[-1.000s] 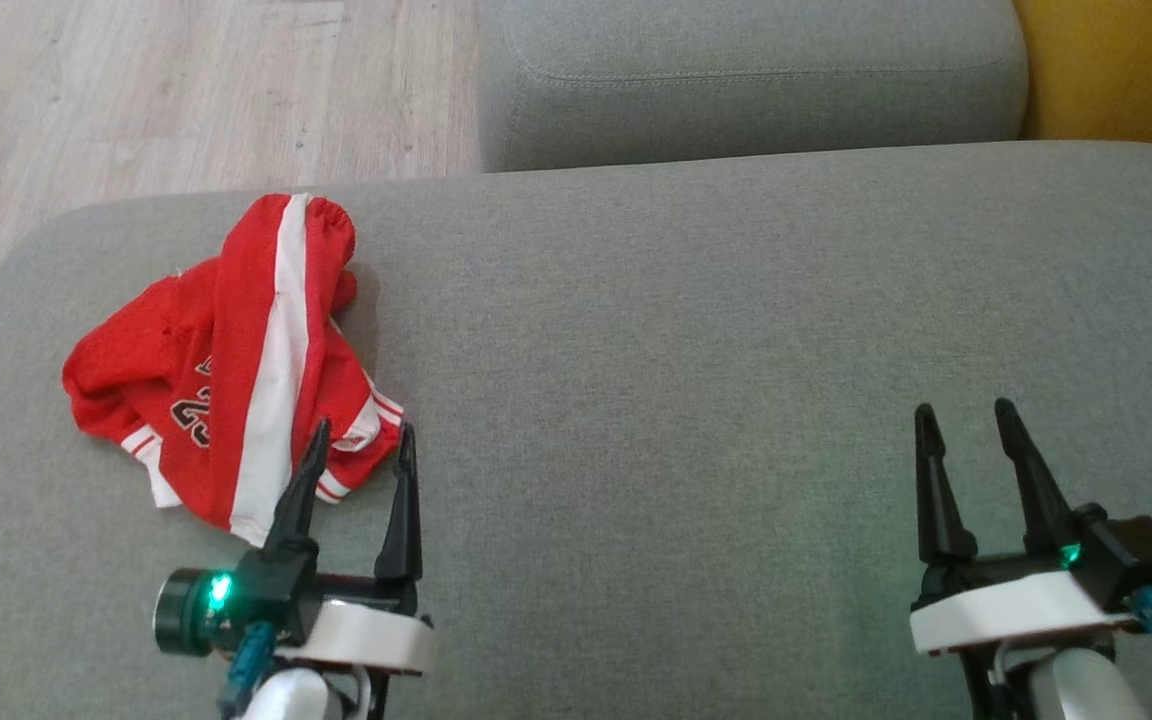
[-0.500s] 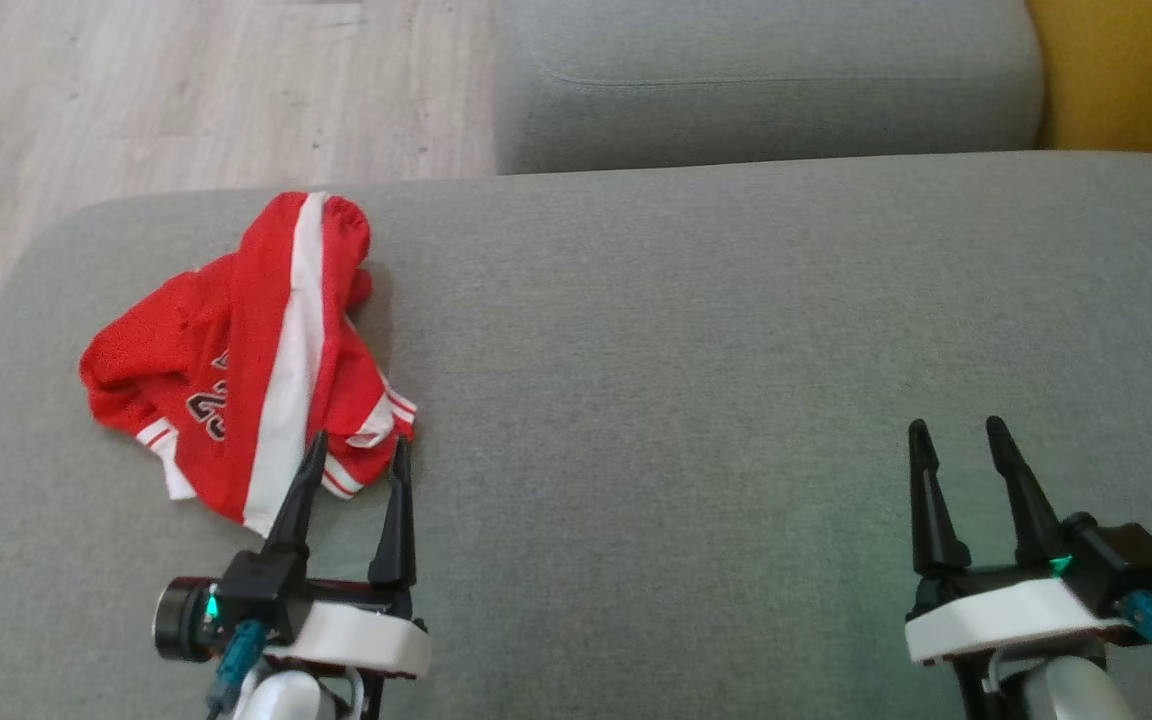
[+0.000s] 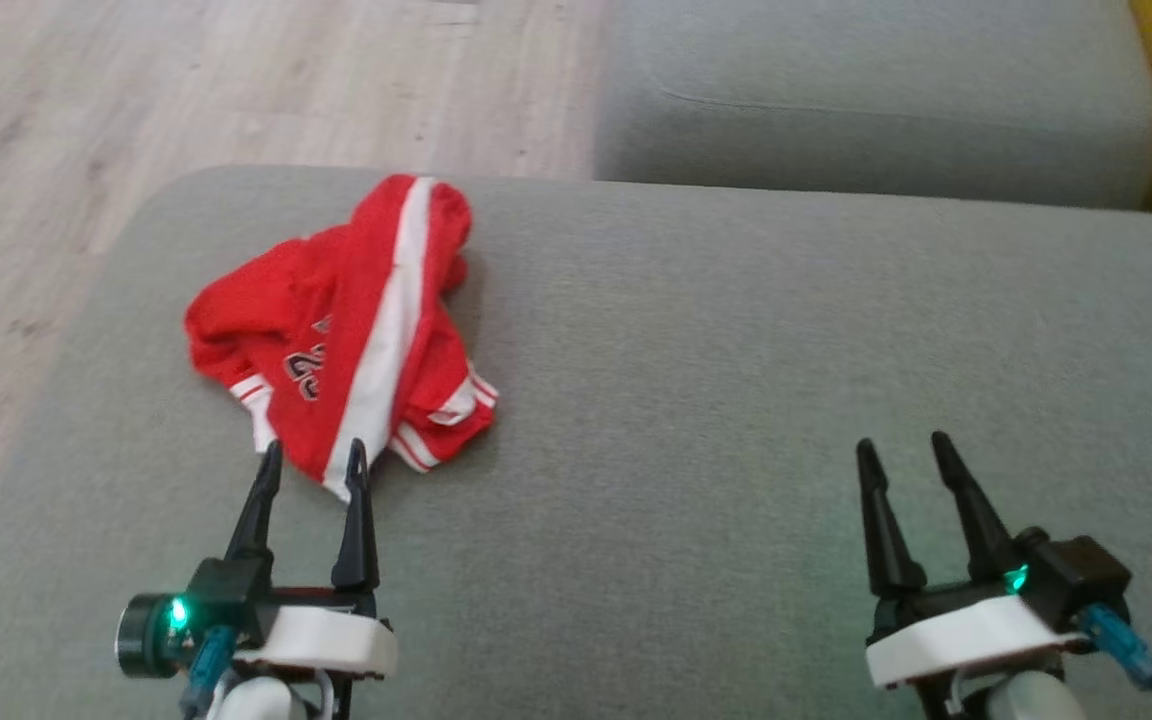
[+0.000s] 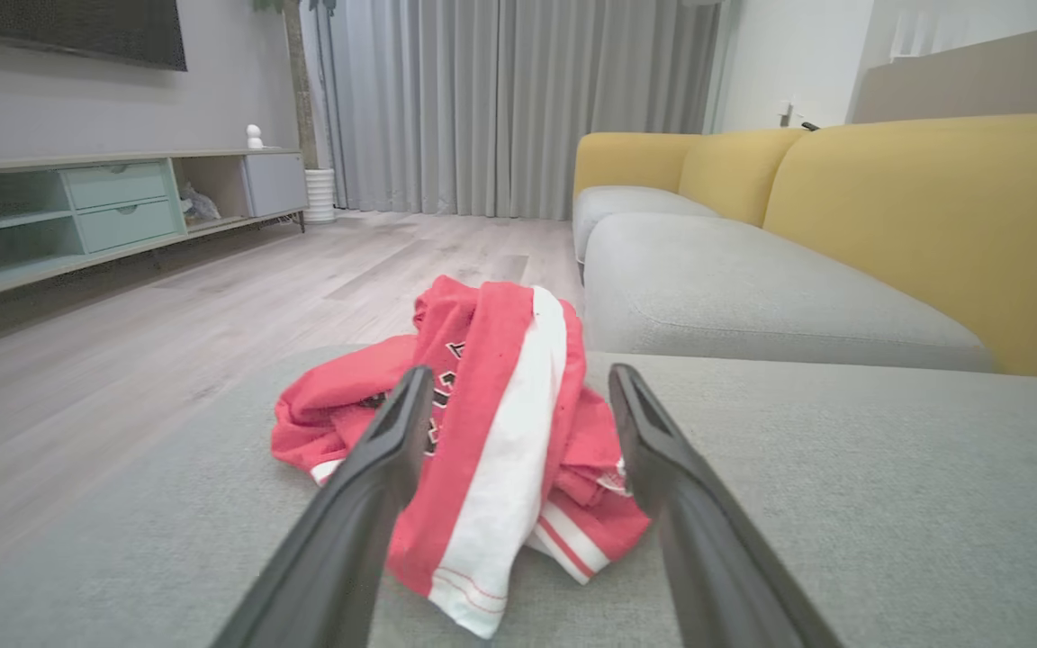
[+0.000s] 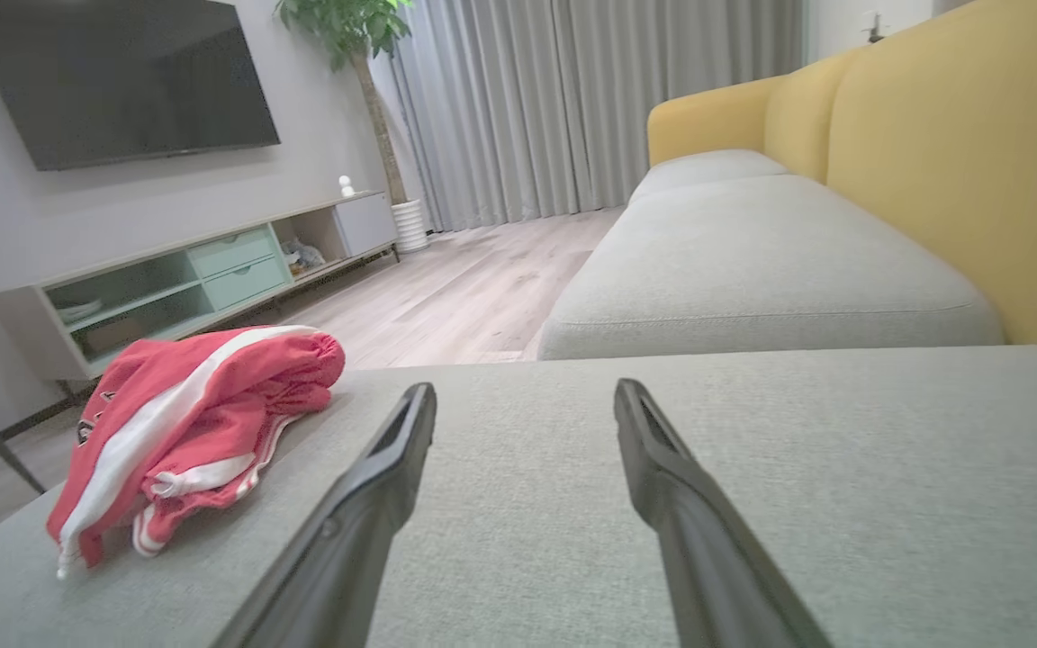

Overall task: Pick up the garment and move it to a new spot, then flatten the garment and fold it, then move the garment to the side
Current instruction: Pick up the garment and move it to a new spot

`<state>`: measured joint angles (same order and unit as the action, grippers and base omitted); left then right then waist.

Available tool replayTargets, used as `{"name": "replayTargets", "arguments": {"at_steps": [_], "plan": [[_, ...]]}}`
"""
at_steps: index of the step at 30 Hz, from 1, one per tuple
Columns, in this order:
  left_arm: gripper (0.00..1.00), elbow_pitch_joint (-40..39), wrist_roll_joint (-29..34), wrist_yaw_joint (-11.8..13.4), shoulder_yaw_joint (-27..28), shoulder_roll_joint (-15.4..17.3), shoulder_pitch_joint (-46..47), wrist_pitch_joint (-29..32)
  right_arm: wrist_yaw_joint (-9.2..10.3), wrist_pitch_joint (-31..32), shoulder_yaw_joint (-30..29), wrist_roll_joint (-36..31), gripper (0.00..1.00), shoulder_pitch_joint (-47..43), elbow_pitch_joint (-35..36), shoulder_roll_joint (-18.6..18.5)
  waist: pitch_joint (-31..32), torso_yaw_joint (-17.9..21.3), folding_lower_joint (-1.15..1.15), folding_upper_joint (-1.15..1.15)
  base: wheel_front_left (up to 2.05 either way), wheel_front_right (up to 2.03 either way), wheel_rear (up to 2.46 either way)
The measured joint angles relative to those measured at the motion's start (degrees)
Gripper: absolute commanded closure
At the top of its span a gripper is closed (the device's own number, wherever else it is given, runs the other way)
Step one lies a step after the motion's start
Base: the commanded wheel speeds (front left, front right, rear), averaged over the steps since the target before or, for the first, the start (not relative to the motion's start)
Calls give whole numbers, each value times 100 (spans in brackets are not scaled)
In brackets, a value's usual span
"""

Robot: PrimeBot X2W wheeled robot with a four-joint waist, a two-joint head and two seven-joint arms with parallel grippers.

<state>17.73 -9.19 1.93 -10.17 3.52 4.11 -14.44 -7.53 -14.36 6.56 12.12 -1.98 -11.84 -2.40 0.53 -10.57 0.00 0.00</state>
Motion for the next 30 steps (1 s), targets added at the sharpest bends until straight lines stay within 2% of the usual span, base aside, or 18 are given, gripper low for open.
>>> {"name": "replayTargets", "arguments": {"at_steps": [13,20,26,30], "plan": [[0,44,71,-77,183,-30,-142,0,0,0,466,11,0,-129,13,0,71,-767,0,0,0,0,0],[0,41,121,-96,269,-34,-150,0,0,0,626,15,0,-127,12,0,38,-970,0,0,0,0,0],[0,266,291,-361,220,37,93,0,0,0,736,14,0,-90,12,-1,-126,-871,0,0,0,0,0],[0,934,405,-697,-69,248,1109,286,0,0,727,-22,0,-18,8,-7,-351,-689,1,0,0,0,0]]}}
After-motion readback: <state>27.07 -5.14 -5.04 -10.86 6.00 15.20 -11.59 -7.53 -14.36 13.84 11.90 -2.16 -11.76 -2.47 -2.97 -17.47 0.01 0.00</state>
